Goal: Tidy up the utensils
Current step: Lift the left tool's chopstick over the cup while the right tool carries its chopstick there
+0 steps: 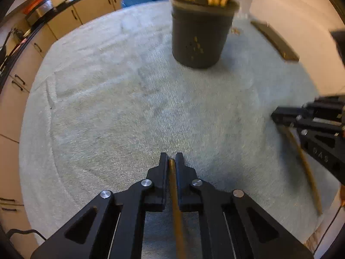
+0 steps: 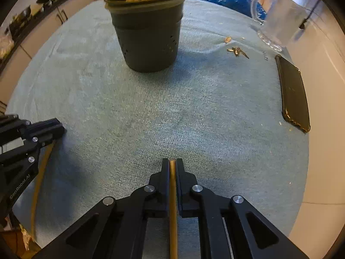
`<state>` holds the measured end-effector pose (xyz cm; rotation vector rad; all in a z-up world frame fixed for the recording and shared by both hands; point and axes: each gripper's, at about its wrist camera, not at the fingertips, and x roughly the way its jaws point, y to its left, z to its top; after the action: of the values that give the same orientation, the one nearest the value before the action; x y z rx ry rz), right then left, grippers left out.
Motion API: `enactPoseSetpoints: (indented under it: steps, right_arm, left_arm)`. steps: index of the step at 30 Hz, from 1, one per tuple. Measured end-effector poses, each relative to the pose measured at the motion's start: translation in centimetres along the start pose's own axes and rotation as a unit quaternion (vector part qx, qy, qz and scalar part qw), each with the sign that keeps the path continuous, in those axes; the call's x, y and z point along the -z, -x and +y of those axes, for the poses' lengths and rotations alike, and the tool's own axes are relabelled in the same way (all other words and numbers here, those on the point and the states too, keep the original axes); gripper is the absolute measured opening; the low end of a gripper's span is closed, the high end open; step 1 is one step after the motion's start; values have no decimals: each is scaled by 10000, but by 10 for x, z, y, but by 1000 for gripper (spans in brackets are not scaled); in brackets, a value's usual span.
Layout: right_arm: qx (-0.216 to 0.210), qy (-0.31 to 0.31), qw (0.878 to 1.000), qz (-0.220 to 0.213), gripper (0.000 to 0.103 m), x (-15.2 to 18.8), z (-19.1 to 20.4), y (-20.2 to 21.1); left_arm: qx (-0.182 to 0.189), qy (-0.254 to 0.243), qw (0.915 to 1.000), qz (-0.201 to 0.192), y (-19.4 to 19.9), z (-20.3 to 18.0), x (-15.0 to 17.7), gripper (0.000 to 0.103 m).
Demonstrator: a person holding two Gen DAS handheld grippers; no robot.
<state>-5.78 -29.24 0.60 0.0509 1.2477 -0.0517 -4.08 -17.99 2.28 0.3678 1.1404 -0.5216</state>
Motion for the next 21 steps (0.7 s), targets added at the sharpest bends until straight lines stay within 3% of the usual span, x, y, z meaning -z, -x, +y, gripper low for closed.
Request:
enactPoseSetpoints:
  steps: [5, 11, 21]
  right_arm:
    - [-373, -394, 9959, -722, 5, 9, -9, 34]
    - [-506, -601, 9791, -1876, 5, 30, -7, 98]
    - [-642, -787, 9477, -3026, 5, 58, -3, 156]
  left_arm:
    - [75, 268, 9963, -819, 49, 7, 9, 6]
    - [181, 499, 9857, -1599, 109, 11, 16, 6]
    - [302, 509, 9600, -2738, 187, 2, 38, 6]
